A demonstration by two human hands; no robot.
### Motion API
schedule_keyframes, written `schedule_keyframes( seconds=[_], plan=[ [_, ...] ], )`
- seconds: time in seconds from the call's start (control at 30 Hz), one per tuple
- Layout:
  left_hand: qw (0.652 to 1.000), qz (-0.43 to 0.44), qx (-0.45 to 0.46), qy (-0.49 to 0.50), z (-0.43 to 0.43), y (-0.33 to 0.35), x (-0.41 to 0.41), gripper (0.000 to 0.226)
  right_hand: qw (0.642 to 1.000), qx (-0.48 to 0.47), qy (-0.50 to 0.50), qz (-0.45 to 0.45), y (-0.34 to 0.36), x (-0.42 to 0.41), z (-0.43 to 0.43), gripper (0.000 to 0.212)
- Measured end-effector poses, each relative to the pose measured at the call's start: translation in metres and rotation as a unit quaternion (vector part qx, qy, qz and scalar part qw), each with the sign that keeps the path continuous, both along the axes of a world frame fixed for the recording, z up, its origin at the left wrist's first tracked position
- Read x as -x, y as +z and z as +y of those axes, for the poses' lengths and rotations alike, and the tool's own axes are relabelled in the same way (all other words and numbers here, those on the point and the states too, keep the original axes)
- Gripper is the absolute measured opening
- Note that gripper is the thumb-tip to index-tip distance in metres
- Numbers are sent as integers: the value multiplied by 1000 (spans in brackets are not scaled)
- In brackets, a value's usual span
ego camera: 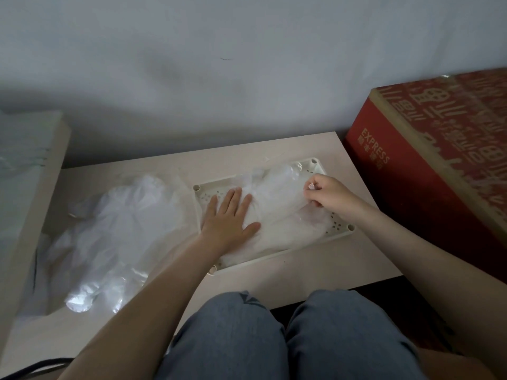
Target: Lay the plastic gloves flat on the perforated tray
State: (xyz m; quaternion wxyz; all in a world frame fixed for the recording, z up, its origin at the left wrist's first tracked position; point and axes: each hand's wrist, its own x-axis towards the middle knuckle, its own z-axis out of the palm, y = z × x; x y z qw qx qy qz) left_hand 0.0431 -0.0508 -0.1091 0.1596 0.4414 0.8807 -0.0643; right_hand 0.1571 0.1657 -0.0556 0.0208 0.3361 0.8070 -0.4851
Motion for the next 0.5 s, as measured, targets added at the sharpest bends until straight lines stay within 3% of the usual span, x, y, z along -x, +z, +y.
schedule_keyframes(
  seconds=[0.17,0.3,0.4,0.5],
  plan=[
    [1000,-1,-3,0,-3,0,0,72,999,0,-34,-23,5,-7,11,15],
    [1000,5,7,-7,-4,1,1,73,993,-102,-39,-49,8,-11,14,32],
    [1000,9,15,-15,-3,2,1,73,983,-179,27,-7,12,-11,5,45],
    [999,17,17,-25,-2,2,1,73,950,-244,193,-3,16,-11,-14,61]
  ],
)
